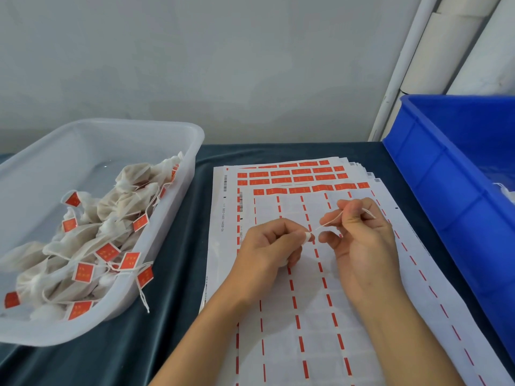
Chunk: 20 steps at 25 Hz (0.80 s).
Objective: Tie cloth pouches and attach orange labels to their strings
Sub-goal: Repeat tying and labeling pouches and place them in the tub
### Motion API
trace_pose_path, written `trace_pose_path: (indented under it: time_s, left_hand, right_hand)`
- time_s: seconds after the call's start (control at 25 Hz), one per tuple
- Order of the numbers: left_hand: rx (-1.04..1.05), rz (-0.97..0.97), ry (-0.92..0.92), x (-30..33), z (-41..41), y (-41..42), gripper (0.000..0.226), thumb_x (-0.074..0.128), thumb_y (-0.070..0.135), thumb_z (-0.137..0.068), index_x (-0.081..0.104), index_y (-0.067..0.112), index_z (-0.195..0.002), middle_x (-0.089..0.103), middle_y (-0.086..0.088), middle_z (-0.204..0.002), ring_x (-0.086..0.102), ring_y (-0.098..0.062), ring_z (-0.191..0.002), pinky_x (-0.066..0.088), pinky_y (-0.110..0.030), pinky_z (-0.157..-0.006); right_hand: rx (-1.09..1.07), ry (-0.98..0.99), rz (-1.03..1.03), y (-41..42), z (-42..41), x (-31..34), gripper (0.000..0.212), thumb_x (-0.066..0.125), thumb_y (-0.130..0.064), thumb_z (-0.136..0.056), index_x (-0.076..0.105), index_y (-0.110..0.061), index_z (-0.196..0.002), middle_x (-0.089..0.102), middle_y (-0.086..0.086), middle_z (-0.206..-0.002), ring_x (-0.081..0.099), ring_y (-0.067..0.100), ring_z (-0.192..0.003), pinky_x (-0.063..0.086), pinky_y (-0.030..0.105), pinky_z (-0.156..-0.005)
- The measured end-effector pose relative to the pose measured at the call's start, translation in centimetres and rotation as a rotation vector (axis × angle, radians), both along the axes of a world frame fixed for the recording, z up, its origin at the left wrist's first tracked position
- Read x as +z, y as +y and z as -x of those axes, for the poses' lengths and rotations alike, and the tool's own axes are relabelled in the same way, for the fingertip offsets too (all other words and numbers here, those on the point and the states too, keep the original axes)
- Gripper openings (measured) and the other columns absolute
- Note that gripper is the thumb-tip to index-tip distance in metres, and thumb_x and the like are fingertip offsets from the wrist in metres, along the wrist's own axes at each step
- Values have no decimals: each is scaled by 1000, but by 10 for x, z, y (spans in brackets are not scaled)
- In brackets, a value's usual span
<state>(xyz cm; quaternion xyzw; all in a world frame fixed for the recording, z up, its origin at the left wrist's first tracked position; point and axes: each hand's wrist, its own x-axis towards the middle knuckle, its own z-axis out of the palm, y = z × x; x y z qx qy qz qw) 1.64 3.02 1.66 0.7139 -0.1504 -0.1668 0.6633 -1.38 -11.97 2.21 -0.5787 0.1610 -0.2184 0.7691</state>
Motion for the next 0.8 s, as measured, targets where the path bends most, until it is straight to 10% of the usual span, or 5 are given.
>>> trace_pose_path:
  time_s: [0.48, 0.8]
  left_hand:
    - [-4, -63, -69, -3, 1, 2, 15, 69, 27, -100, 80, 27, -90, 75, 7, -86, 68, -9, -78, 55, -17, -72]
    - [61, 13, -23, 0, -1, 0, 19, 63, 22, -105, 77, 20, -92, 81, 4, -87, 76, -9, -89, 52, -9, -82]
  right_hand:
    - [-60, 43, 73, -10, -1, 2, 26, 55, -45, -99, 76, -32, -92, 76, 2, -90, 75, 19, -87, 61, 29, -63]
    - [-188, 133, 420, -12, -10, 14, 18, 57, -32, -103, 70, -35, -91, 70, -30, -87, 63, -14, -89, 48, 20, -68]
